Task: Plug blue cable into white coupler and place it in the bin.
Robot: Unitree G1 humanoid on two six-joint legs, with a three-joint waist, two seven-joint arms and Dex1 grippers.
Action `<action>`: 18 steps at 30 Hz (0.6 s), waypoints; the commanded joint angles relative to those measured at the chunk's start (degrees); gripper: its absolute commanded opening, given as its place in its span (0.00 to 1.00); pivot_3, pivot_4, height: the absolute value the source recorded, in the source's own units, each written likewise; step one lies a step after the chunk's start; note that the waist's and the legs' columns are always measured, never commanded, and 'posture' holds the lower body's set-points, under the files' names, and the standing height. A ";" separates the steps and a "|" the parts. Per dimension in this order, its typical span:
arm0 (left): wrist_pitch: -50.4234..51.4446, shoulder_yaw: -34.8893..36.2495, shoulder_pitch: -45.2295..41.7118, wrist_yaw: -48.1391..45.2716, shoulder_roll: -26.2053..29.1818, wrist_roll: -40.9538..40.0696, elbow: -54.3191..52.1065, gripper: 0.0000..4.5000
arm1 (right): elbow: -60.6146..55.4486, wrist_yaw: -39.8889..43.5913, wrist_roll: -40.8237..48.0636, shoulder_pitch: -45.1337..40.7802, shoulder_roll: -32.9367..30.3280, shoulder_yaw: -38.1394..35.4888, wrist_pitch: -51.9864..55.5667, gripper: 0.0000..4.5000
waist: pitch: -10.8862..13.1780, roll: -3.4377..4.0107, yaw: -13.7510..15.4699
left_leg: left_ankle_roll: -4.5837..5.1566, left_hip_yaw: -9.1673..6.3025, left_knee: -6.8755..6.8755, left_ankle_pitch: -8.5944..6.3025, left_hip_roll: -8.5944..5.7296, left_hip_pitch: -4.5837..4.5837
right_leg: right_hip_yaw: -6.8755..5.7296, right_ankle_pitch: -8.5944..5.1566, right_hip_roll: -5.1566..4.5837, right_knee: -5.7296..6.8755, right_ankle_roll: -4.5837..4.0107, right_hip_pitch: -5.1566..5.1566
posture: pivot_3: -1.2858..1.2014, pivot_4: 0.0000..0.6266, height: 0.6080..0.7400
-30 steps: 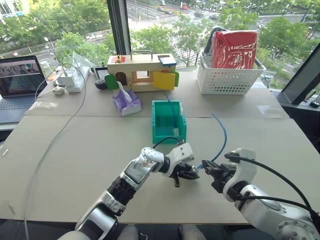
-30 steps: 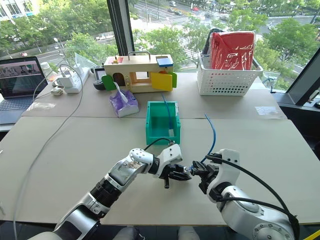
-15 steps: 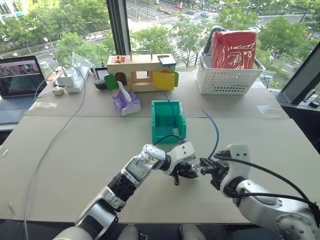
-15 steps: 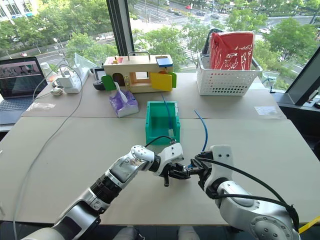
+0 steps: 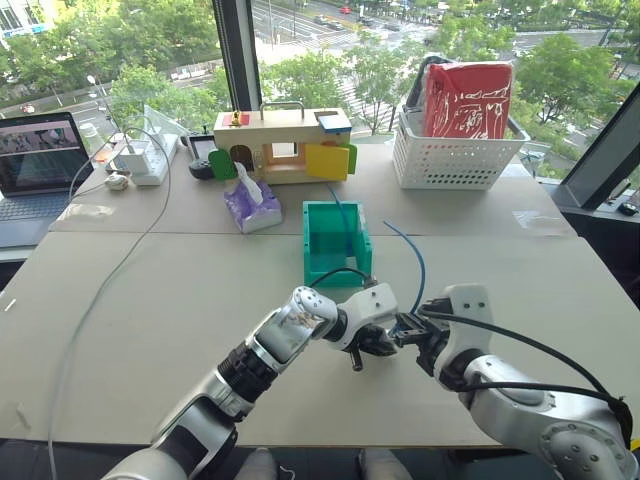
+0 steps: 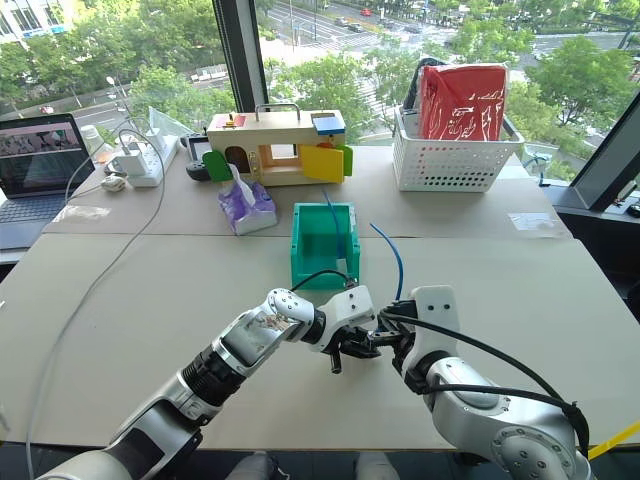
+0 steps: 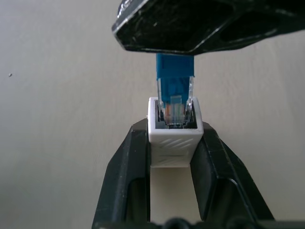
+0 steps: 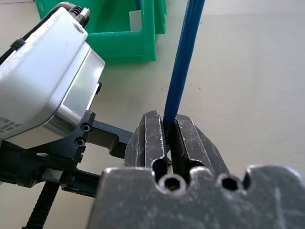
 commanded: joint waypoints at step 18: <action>2.78 -0.30 -0.66 1.21 -0.39 -2.03 -3.38 0.15 | 2.02 0.97 4.85 6.34 7.37 0.59 -0.49 0.00 | -0.02 0.00 -0.02 | 0.00 0.00 0.00 0.00 0.01 0.01 | 0.00 -0.09 0.01 0.00 0.14 0.00 | 0.52 0.24 1.00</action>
